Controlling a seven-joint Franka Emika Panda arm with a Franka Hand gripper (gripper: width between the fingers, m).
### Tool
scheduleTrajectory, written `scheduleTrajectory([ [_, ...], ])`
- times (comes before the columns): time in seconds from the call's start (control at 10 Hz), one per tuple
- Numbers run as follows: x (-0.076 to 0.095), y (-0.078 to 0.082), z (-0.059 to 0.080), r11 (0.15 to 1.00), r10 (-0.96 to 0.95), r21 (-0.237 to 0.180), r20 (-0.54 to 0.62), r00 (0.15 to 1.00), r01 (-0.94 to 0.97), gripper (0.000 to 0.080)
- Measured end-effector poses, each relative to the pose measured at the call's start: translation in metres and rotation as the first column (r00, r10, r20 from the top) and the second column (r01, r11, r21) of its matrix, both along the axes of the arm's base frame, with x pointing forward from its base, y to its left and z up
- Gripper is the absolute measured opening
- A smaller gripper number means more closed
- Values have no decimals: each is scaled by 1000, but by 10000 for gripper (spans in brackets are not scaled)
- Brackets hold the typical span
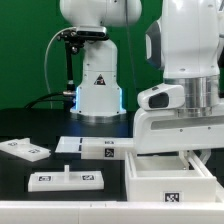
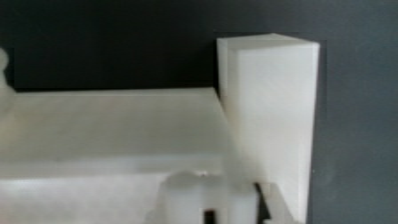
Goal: Assemble cabinet
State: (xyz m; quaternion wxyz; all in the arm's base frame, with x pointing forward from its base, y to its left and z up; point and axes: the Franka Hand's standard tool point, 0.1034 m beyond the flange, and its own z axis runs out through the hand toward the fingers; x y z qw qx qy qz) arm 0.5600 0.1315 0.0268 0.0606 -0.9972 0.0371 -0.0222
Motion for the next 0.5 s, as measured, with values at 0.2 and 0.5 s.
scheduleTrajectory([
  [0.2, 0, 0, 0, 1000, 0, 0, 0, 1000, 0, 35],
  [0.5, -2, 4, 1, 990, 136, -37, -6, 991, -136, 35],
])
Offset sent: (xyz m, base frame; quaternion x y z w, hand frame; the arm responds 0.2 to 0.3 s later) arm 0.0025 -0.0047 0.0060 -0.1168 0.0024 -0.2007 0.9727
